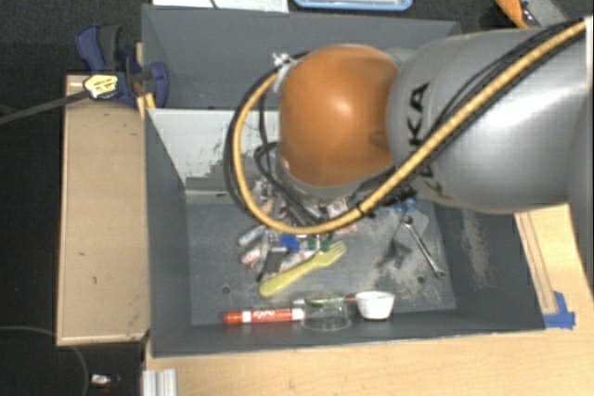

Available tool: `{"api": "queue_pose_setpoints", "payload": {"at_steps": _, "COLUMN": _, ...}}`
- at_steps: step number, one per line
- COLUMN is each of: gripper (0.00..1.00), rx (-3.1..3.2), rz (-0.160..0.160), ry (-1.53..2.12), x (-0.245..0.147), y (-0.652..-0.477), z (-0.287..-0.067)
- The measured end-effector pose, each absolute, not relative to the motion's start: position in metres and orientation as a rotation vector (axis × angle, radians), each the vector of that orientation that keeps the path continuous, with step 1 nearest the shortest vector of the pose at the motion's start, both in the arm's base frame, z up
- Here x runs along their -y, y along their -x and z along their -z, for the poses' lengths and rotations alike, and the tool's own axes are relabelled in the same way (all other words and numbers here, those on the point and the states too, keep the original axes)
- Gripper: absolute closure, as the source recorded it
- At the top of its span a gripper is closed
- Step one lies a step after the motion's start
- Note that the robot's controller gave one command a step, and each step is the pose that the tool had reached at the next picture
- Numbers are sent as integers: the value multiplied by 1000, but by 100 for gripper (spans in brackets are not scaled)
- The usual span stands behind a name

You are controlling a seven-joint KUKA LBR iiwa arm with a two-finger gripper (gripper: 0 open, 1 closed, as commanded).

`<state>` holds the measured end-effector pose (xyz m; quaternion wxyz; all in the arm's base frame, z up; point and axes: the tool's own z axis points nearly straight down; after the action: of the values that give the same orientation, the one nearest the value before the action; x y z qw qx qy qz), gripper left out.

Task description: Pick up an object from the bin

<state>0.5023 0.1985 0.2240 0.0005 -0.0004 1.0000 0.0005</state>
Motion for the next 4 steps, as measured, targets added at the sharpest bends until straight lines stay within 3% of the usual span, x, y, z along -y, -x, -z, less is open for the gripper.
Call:
{"api": "queue_pose_setpoints", "payload": {"at_steps": 1, "gripper": 0, "rx": -3139, "rz": -2, "ry": -3, "x": -198, "y": -503, "z": -224}}
{"api": "queue_pose_setpoints", "payload": {"at_steps": 2, "gripper": 0, "rx": -3125, "rz": -3, "ry": 272, "x": -173, "y": -504, "z": -182}}
{"api": "queue_pose_setpoints", "payload": {"at_steps": 3, "gripper": 0, "rx": -3093, "rz": 4, "ry": 537, "x": -97, "y": -515, "z": -159}}
{"api": "queue_pose_setpoints", "payload": {"at_steps": 4, "gripper": 0, "rx": -3048, "rz": -4, "ry": 762, "x": -100, "y": -523, "z": -122}}
